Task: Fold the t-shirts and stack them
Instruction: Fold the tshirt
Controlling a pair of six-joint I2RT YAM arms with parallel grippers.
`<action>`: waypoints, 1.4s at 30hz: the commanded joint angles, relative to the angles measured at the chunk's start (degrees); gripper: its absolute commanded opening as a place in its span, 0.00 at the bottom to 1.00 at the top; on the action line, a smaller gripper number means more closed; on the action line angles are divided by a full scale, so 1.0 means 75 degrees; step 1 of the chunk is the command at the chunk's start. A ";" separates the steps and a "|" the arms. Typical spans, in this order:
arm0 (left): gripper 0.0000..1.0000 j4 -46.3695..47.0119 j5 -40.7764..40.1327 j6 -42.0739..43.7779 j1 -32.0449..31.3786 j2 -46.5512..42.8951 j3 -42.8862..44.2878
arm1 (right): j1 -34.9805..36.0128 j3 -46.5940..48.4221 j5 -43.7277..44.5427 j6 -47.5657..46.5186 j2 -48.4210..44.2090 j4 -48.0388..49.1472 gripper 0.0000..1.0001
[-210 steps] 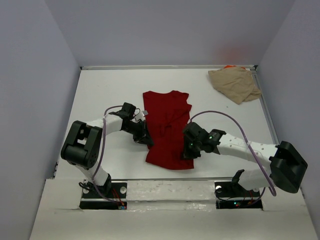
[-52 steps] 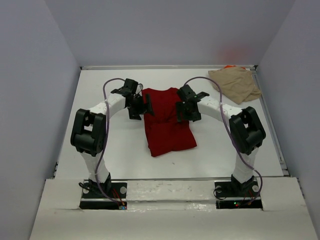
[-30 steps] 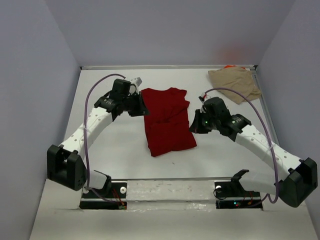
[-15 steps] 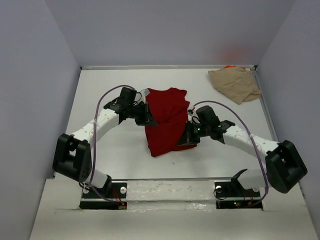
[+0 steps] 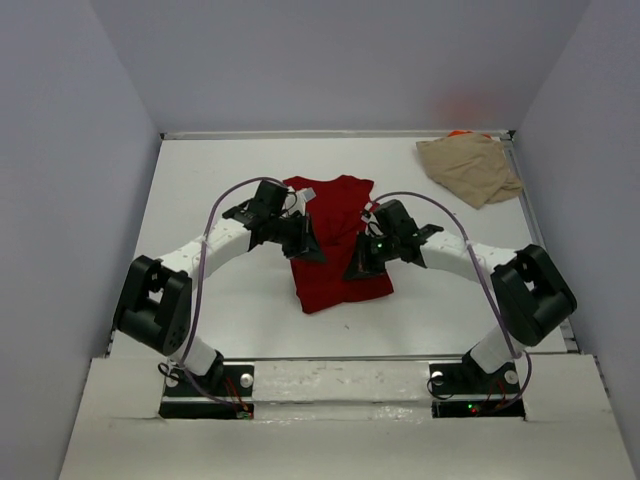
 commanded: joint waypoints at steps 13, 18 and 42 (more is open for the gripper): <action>0.01 0.0073 0.0409 0.0074 0.0014 0.0333 0.0126 | 0.0123 -0.0803 0.1933 0.0264 0.0481 -0.0126 0.00; 0.00 0.0156 0.0446 0.0097 0.0014 0.0520 0.0055 | 0.0123 -0.1005 0.2180 0.0089 0.1148 0.0097 0.00; 0.32 -0.0582 -0.0784 0.0226 0.0096 -0.0112 0.0055 | 0.1389 0.1599 0.6118 -0.0510 -0.1241 -0.3618 0.45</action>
